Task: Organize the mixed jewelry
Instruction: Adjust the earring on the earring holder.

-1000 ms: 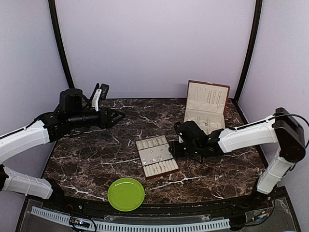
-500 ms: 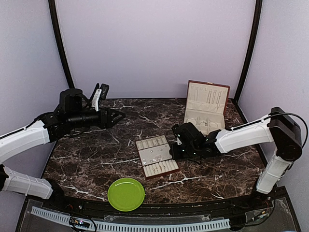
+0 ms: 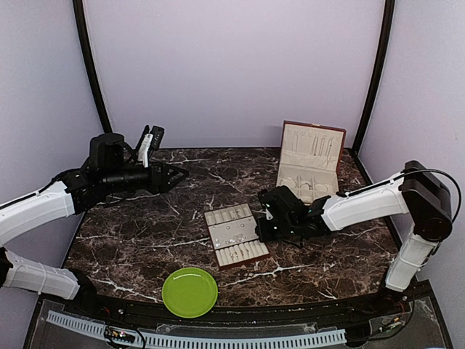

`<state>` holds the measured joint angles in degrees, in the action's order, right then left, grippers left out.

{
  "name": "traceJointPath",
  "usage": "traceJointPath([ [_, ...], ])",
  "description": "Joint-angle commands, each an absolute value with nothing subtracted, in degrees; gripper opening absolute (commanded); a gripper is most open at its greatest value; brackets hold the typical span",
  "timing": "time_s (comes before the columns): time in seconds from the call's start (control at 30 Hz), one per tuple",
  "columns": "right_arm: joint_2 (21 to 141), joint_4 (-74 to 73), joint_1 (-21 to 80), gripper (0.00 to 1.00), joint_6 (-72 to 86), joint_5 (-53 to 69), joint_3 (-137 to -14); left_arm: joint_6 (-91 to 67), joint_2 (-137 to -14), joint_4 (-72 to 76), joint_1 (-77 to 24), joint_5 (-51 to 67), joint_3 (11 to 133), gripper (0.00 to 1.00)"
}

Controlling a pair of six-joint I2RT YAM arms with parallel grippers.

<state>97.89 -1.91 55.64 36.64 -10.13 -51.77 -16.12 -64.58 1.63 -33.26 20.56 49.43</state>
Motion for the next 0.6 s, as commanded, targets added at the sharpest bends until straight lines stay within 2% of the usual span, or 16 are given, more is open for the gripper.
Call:
traceJointPath([
  [0.0,98.92,-3.26,56.07,0.10,35.85,-10.62,-53.02,-15.56,-63.37,2.64,-33.27,21.21,48.60,0.55],
  [0.57,98.52,-5.01,56.38,0.07,36.14,-10.90,-51.11,-15.56,-63.46,2.63,-33.31,21.02,48.60,0.55],
])
